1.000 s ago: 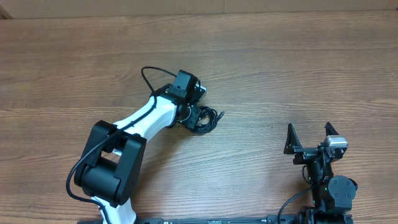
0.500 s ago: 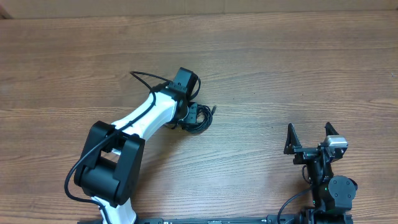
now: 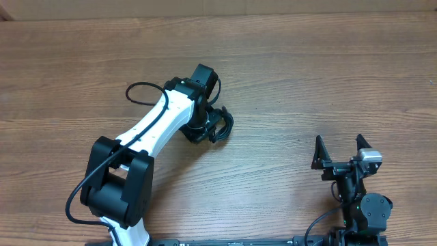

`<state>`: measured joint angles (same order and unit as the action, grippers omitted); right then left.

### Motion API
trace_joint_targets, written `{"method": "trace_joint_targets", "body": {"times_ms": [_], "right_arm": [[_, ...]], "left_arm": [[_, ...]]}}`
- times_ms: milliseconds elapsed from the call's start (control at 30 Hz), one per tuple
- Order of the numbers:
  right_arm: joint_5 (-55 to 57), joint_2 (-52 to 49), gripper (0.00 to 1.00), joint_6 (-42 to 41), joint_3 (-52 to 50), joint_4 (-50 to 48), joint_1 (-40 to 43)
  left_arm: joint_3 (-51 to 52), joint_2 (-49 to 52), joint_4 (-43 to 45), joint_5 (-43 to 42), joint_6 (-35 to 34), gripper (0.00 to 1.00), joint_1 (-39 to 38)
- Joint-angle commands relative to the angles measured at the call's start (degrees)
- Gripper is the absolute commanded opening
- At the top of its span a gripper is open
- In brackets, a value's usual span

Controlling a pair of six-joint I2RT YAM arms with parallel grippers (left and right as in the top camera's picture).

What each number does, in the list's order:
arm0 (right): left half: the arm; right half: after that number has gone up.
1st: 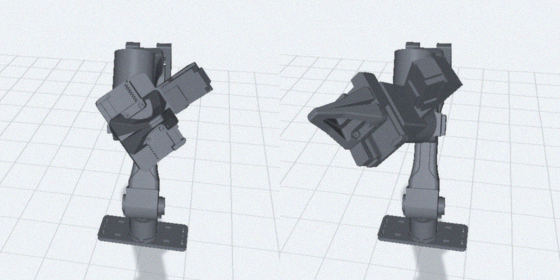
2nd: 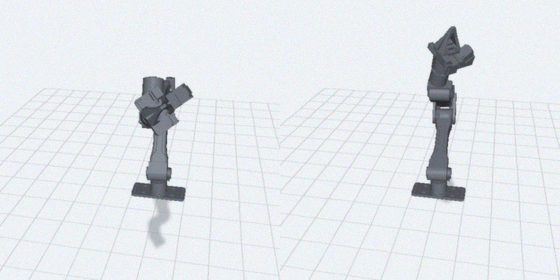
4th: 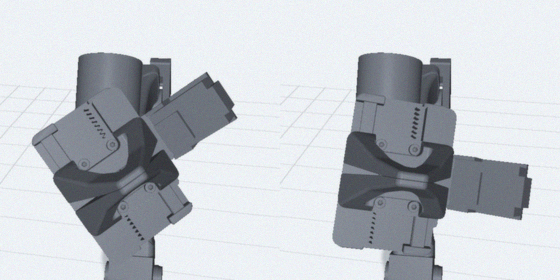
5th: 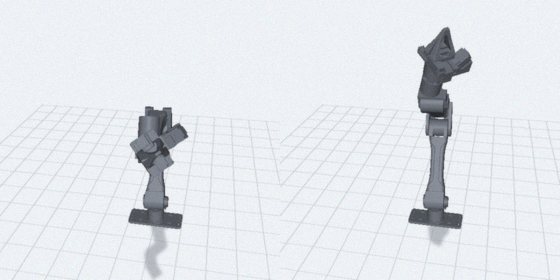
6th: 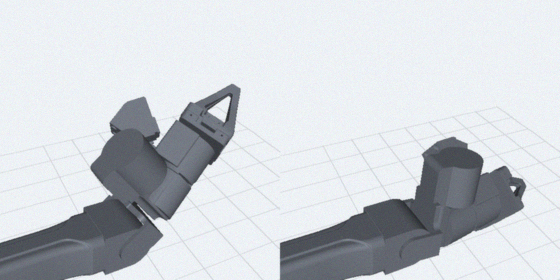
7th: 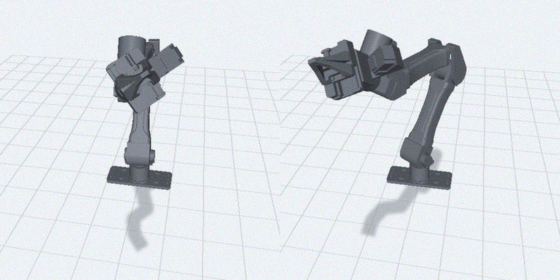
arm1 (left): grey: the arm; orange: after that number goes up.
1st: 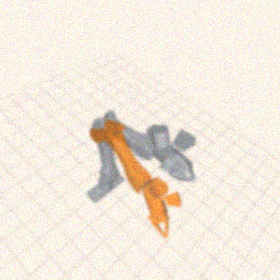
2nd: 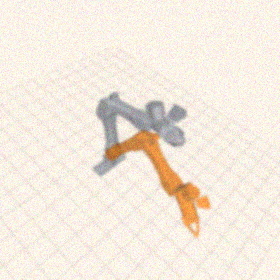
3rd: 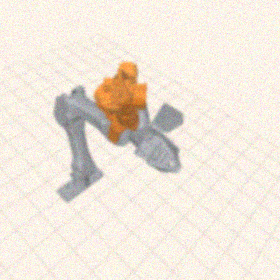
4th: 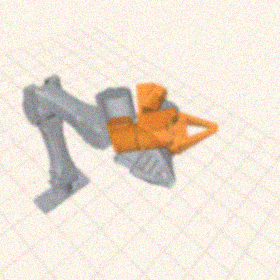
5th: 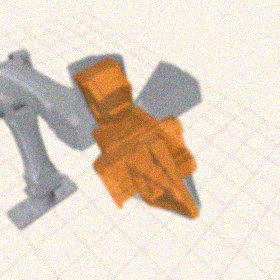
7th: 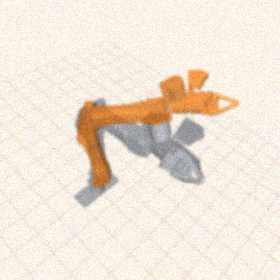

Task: Untangle cables
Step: 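Lift the cable bundle with the left gripper and hold it up, then move the right gripper toward the held bundle and grasp a cable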

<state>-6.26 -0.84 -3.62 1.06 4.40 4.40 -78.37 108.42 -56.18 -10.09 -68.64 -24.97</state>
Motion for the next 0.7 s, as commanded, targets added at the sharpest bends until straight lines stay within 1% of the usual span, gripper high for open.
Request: {"method": "trace_joint_targets", "body": {"times_ms": [0, 100, 133, 233, 300, 367, 433, 500, 567, 667], "right_arm": [[-3.5, 0.66, 1.0, -15.61, -0.61, -0.37, -0.28], [-9.53, 0.28, 1.0, -31.01, -0.61, -0.96, -0.28], [-11.58, 0.17, 1.0, -34.4, -0.61, -1.22, -0.28], [-13.57, 0.17, 1.0, -40.5, -0.61, -1.38, -0.28], [-14.64, 0.17, 1.0, -44.65, -0.61, -1.33, -0.28], [-15.74, 0.17, 1.0, -44.96, -0.61, -1.38, -0.26], [-18.53, 0.0, 1.0, -40.57, -0.57, -1.36, -0.28], [-21.14, -0.59, 1.0, -37.77, -0.33, -1.03, -0.26], [-22.4, -2.08, 1.0, -36.76, 0.96, 1.03, -0.26], [-22.38, -5.6, 1.0, -36.26, 4.59, 6.12, -0.28]], "left_arm": [[-1.11, -1.7, -0.94, -2.99, -9.44, 0.04, 0.28], [-0.81, -1.7, -1.01, -2.78, -9.84, 0.04, 0.2], [-0.68, -1.7, -1.03, -2.62, -9.84, 0.04, 0.2], [-0.52, -1.68, -0.85, -2.64, -9.7, 0.04, 0.2], [-0.52, -1.68, -0.98, -2.67, -7.76, 0.04, 0.2], [-0.52, -1.68, -0.94, -2.62, -5.18, 0.04, 0.2], [-0.52, -1.68, -0.55, -2.64, -3.1, 0.04, 0.2], [-0.52, -1.68, -0.55, -2.93, -2.89, 0.04, 0.2], [-0.52, -1.68, -0.55, -3.63, -2.89, 0.04, 0.31], [-0.52, -1.68, -0.55, -8.02, -4.26, 0.04, 0.61]]}}
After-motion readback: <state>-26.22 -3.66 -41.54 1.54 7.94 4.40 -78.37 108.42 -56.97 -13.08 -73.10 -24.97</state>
